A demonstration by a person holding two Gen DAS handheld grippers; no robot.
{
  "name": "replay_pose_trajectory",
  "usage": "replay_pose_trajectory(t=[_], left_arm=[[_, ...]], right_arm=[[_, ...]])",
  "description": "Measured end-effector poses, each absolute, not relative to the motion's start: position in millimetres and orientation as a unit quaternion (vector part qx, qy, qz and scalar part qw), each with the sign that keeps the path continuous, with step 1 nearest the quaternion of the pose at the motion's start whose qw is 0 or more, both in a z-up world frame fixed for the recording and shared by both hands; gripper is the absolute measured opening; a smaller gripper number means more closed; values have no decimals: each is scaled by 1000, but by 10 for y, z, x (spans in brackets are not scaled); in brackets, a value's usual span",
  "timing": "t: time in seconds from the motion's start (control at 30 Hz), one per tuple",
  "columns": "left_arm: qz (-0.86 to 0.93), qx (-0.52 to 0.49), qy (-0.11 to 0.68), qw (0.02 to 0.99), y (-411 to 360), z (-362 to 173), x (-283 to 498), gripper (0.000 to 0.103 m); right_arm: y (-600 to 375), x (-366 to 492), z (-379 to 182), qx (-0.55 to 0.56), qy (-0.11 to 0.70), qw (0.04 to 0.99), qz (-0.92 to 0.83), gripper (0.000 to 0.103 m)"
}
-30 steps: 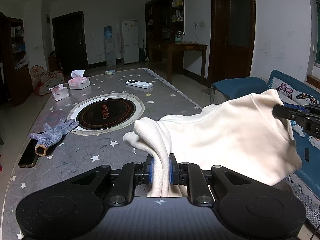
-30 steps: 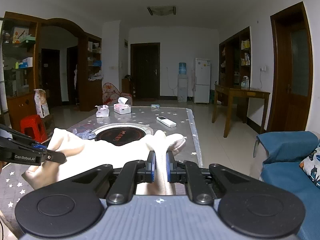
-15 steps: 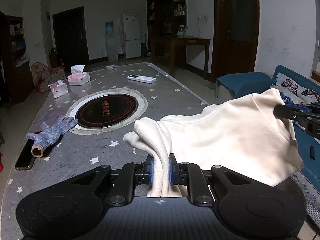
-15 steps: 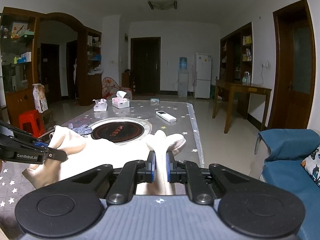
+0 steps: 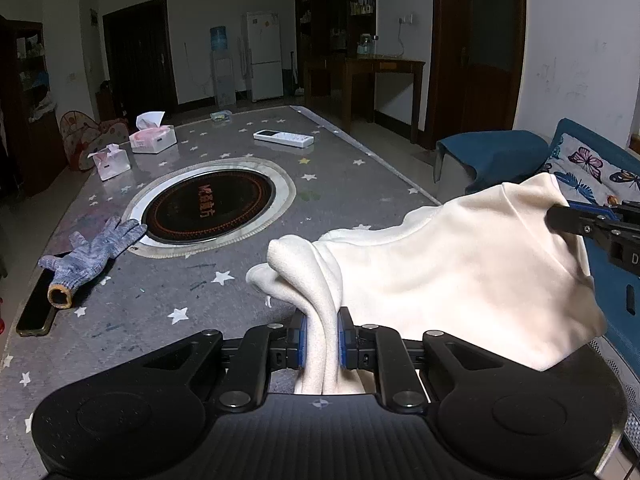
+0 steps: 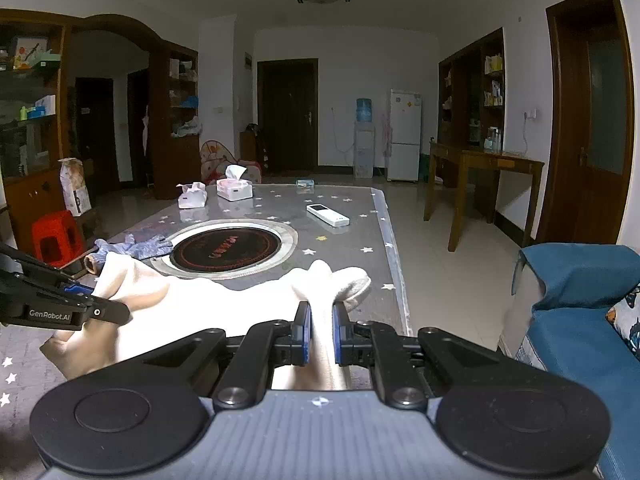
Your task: Fold clothes
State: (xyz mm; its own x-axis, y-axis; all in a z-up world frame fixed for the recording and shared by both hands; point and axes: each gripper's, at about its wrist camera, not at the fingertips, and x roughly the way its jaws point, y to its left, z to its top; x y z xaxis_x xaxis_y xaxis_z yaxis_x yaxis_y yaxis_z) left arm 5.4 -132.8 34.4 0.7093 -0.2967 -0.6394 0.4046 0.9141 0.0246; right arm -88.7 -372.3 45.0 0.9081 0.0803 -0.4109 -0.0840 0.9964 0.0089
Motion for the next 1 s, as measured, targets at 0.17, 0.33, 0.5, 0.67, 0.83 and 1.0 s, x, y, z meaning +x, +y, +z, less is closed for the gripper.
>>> replay_pose_trajectory(t=[0.17,0.33,0.5,0.67,0.83,1.0], left_arm=[[-188,81,338,919,-1336,292,127,16],[-187,81,342,917,-1341,264,180,16],[-186,80,346,916,-1330,235,237,16],[-183,80,350,915,-1331,214,269,16],[-182,81,352,915,-1339,198,307,16],[-182,83,357,913,-1354,162,347,16]], right_arm=[[-3742,-772,440,-1,219,975,41,9],[-3731,-703,443,-1,222,974,42,9],[-3750,-640,422,1,225,973,41,9],[-3752,-598,411,2,229,973,42,9],[-3755,-551,395,0,231,972,44,9],[-3772,-489,352,2,237,971,42,9]])
